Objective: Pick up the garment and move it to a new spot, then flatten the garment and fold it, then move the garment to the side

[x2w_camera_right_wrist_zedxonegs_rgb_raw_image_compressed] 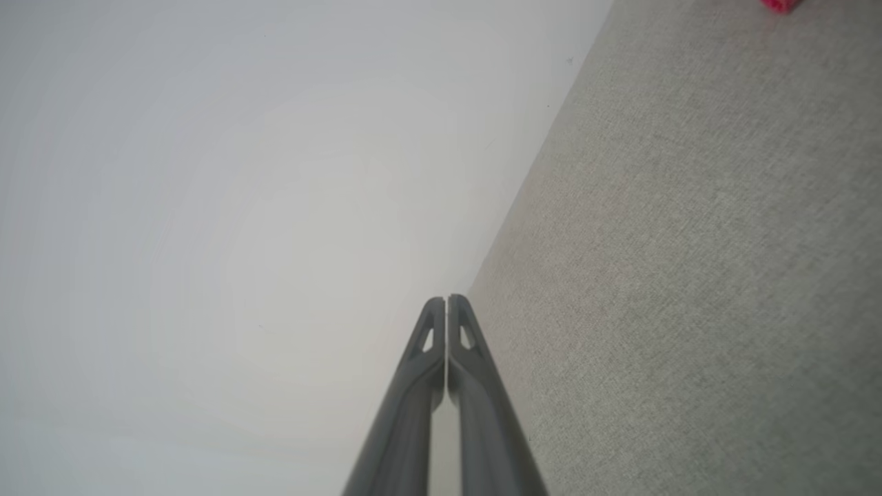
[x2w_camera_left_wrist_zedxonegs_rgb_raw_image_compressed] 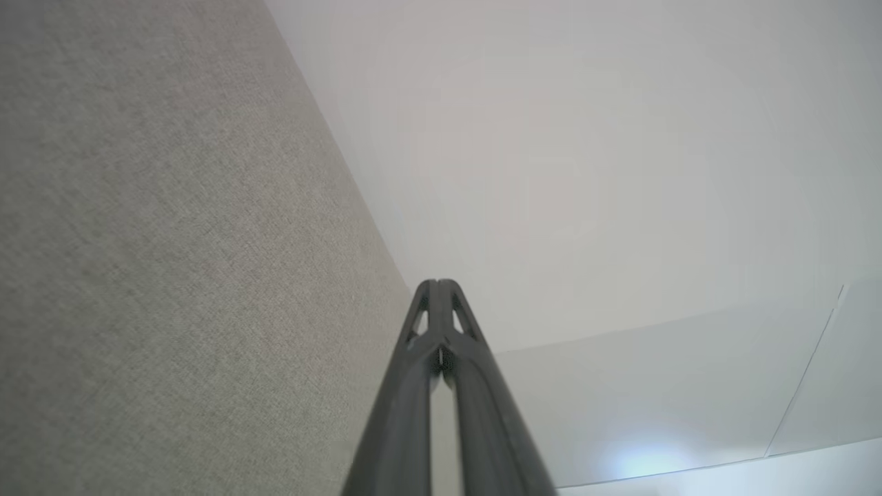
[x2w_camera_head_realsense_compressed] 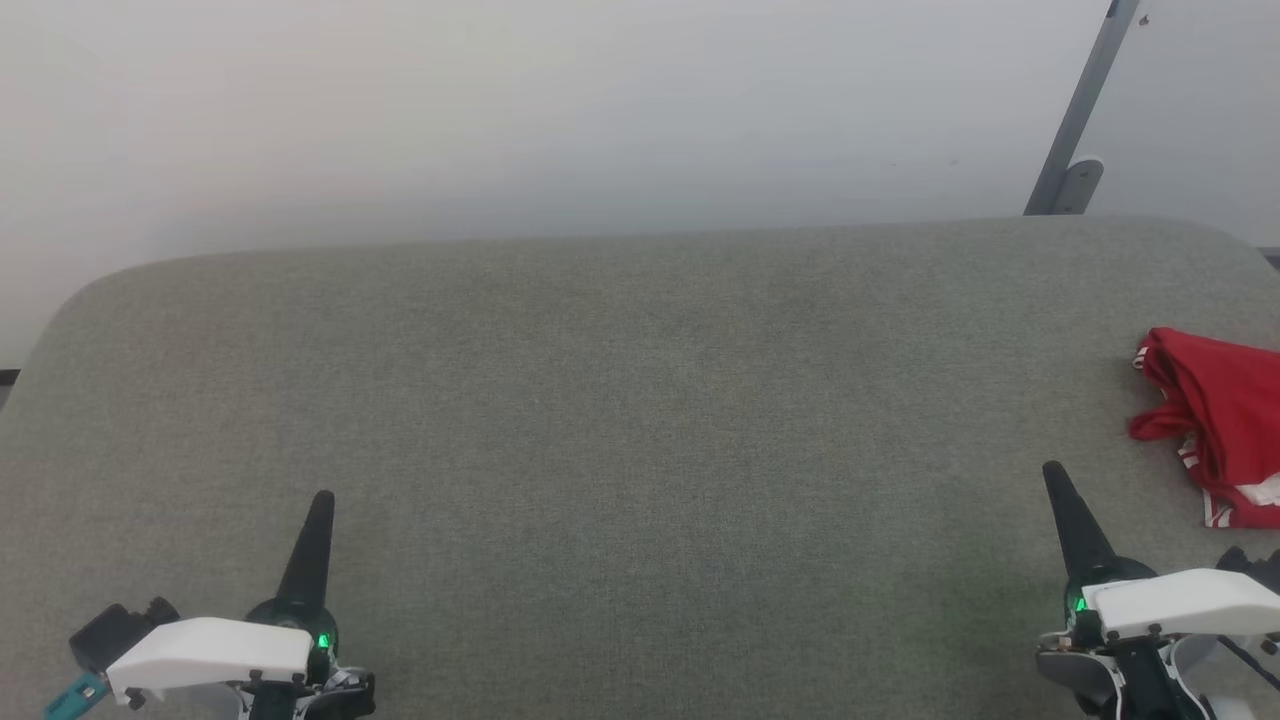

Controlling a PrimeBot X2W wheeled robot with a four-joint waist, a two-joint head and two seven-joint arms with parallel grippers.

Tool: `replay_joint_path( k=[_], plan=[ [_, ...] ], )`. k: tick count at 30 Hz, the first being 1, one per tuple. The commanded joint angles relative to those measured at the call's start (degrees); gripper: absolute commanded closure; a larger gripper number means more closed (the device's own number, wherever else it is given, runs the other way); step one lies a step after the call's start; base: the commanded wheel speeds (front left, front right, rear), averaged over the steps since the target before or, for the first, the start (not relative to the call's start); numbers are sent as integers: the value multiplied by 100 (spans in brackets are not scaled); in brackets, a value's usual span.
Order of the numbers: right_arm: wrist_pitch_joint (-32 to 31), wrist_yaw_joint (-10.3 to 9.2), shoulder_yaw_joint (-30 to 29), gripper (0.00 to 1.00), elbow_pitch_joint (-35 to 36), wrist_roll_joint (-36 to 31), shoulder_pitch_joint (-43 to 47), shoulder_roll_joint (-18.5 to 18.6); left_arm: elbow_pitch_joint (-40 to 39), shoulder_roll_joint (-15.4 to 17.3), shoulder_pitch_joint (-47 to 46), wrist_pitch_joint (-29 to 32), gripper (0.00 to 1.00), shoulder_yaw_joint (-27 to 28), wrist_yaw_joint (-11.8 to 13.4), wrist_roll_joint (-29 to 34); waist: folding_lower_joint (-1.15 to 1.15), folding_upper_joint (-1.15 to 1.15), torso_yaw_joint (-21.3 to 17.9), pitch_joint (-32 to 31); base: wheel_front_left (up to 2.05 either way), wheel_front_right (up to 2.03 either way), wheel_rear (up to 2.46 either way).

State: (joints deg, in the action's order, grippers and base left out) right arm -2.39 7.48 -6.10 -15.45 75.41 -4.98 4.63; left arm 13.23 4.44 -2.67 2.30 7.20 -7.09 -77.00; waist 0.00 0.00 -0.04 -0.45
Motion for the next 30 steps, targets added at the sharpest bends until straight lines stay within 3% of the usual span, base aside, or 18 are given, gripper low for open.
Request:
replay_joint_path(
  k=[1, 30],
  plan=[
    [-36, 3, -26, 100, 55, 127, -95, -12, -16, -9, -147, 38, 100, -8, -43, -108, 0, 0, 0, 2, 0, 0, 0],
    [-372, 2, -48, 100, 152, 1464, -136, -166, 74, -139, -365, 386, 100, -59, -49, -1327, 0, 0, 3, 51, 0, 0, 0]
  ],
)
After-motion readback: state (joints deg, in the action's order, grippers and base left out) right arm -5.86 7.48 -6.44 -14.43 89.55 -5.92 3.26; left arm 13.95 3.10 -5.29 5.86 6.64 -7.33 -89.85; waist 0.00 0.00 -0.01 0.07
